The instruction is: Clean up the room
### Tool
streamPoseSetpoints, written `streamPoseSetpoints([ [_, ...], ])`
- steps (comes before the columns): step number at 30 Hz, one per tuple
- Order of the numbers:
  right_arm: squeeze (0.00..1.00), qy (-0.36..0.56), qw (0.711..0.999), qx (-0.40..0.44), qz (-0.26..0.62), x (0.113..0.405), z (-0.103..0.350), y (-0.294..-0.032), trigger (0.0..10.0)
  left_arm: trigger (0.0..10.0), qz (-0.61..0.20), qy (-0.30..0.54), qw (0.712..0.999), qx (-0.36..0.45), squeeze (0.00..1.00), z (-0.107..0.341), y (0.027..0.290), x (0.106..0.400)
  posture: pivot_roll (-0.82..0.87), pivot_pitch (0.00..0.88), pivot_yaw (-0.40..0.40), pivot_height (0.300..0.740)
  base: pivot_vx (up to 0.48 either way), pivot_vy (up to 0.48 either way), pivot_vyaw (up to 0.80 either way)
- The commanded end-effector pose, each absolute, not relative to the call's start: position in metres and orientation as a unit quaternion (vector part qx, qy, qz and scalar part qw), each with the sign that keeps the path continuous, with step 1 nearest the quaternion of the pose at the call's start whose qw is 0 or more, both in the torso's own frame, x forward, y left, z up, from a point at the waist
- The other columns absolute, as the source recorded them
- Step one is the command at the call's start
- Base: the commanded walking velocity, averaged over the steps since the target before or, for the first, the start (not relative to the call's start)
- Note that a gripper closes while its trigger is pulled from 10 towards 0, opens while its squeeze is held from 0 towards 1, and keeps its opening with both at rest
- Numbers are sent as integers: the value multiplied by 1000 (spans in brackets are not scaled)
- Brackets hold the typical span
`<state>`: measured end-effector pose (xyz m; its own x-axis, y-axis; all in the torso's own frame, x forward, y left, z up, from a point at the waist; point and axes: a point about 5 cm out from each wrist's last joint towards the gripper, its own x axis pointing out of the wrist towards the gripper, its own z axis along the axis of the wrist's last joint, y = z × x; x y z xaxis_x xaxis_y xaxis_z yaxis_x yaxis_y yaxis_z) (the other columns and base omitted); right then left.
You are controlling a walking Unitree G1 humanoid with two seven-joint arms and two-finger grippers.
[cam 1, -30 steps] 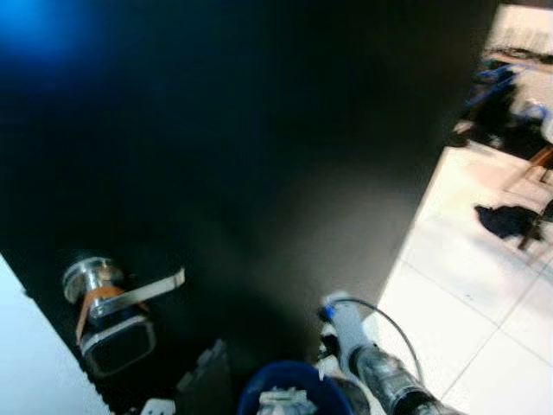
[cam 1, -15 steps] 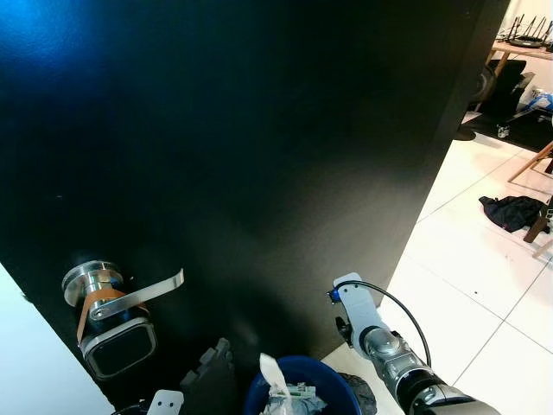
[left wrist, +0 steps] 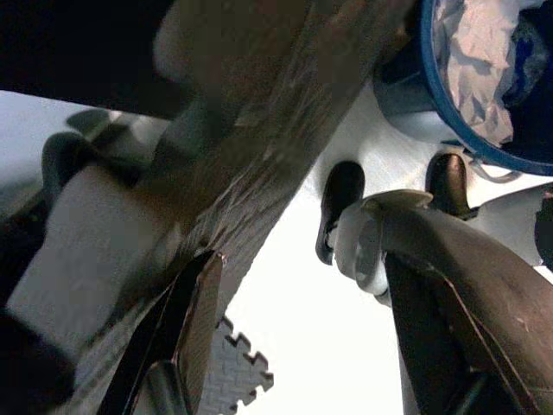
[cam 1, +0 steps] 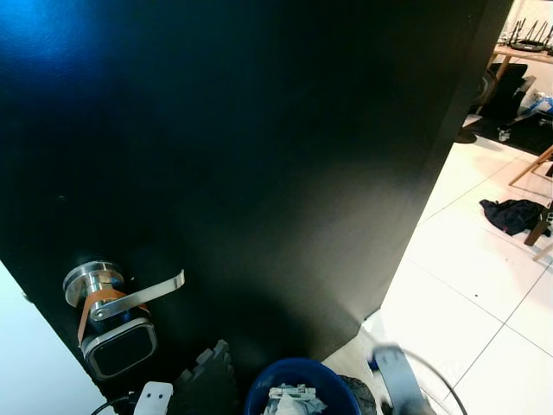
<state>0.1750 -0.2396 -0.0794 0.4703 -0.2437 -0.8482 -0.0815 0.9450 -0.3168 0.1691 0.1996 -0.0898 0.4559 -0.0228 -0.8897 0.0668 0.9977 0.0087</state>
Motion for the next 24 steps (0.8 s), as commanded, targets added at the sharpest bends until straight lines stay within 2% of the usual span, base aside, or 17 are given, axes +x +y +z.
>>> streamPoseSetpoints([
  [1, 0, 535, 831, -138, -62, 160, -86, -240, 10000, 10000, -18, 524, 851, 22, 0, -90, 204, 168, -44, 0, -38, 740, -337, 0, 0],
  [5, 0, 567, 810, -140, -57, 137, -95, -240, 10000, 10000, -37, 529, 847, 35, 0, -91, 191, 169, -55, 0, -26, 740, -480, 0, 0],
  [10, 0, 568, 809, -142, -57, 135, -95, -241, 10000, 10000, -41, 527, 848, 32, 0, -91, 183, 172, -57, 0, -23, 740, -480, 0, 0],
  [15, 0, 562, 811, -159, -41, 141, -93, -240, 10000, 10000, -56, 521, 851, 28, 0, -90, 161, 179, -59, 0, -20, 740, -480, 0, 0],
  [24, 0, 563, 811, -159, -32, 139, -96, -235, 10000, 10000, -58, 523, 850, 34, 0, -91, 170, 175, -60, 0, -18, 740, -480, 0, 0],
])
